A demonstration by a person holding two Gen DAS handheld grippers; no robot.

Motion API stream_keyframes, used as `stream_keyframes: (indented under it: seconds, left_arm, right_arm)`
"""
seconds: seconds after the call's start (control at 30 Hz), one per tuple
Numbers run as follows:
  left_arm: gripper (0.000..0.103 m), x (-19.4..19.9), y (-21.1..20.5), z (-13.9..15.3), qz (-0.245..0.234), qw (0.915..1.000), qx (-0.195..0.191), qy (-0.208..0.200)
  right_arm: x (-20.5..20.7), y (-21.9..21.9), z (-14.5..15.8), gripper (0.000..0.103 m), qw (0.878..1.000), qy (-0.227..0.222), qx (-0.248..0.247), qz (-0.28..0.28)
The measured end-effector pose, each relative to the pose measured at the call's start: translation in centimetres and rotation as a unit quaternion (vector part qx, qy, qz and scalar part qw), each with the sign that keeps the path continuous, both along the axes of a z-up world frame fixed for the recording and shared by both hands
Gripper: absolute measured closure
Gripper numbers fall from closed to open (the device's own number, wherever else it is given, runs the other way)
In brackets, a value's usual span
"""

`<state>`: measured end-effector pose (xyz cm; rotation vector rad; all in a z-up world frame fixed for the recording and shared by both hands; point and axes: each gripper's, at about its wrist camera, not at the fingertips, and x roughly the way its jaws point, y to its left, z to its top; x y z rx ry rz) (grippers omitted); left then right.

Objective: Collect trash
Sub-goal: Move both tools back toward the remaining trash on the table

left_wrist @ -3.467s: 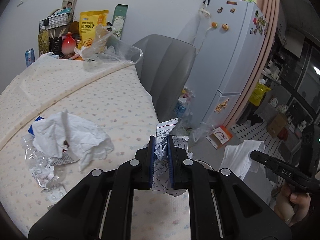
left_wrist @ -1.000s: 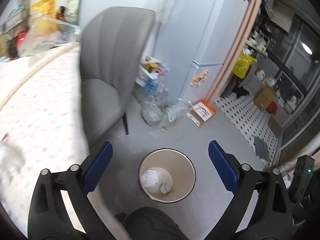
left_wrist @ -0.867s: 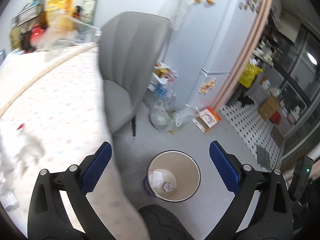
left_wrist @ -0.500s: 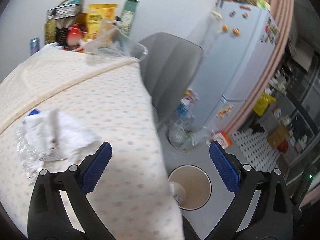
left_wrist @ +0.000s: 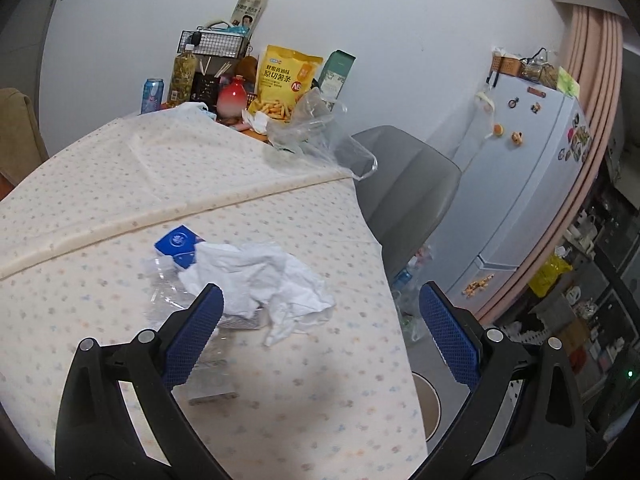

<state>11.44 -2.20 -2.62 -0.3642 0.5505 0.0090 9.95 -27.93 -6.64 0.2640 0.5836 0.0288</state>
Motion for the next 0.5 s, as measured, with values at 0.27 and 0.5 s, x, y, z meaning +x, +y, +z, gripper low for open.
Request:
stream_keyframes:
  seconds: [0.27,0.5]
  left_arm:
    - [0.006,-2.7,3.9,-0.4,-0.001,0.9998,-0.017,-0.006]
    - [0.006,-4.4,6.0,-1.2,0.01,0.9998,-0.015,-0.002]
  right_arm:
    - [-0.8,3.6,1.1,0.008,0.999,-0.043,-0.011,0.032]
    - [-0.3,5.6,0.7,0.008,0.998,-0.029,0.009,0.061]
